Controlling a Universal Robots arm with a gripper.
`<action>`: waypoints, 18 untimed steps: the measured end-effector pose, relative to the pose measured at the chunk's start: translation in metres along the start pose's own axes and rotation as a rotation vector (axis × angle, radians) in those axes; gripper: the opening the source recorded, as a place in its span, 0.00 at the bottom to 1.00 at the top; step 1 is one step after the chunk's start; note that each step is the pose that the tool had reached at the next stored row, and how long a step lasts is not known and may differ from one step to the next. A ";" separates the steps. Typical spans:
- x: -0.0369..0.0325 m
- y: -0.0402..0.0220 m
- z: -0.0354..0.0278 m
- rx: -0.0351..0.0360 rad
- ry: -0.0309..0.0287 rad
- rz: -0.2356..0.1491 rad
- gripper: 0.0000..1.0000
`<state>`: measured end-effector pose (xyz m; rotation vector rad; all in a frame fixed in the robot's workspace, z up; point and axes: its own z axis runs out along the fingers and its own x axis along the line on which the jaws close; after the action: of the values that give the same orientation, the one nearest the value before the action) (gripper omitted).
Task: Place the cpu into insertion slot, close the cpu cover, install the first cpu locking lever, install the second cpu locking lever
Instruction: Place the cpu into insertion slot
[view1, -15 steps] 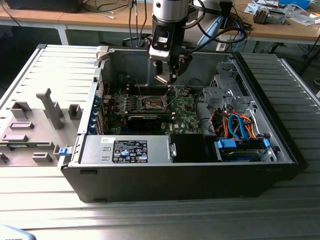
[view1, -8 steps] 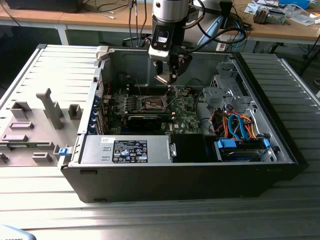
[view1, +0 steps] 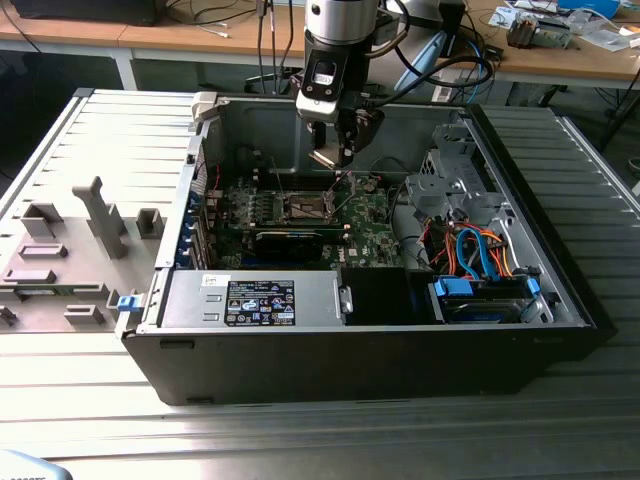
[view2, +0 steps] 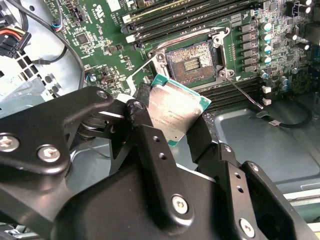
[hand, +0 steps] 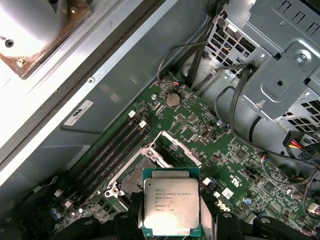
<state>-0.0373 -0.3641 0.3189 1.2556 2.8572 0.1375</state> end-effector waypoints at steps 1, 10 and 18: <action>0.0000 0.0000 0.0000 0.0000 -0.0002 0.002 0.54; 0.0000 0.0000 0.0000 -0.0004 -0.0017 0.020 0.54; 0.0000 0.0000 0.0000 -0.0006 -0.0028 0.033 0.54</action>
<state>-0.0373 -0.3641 0.3189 1.3018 2.8349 0.1370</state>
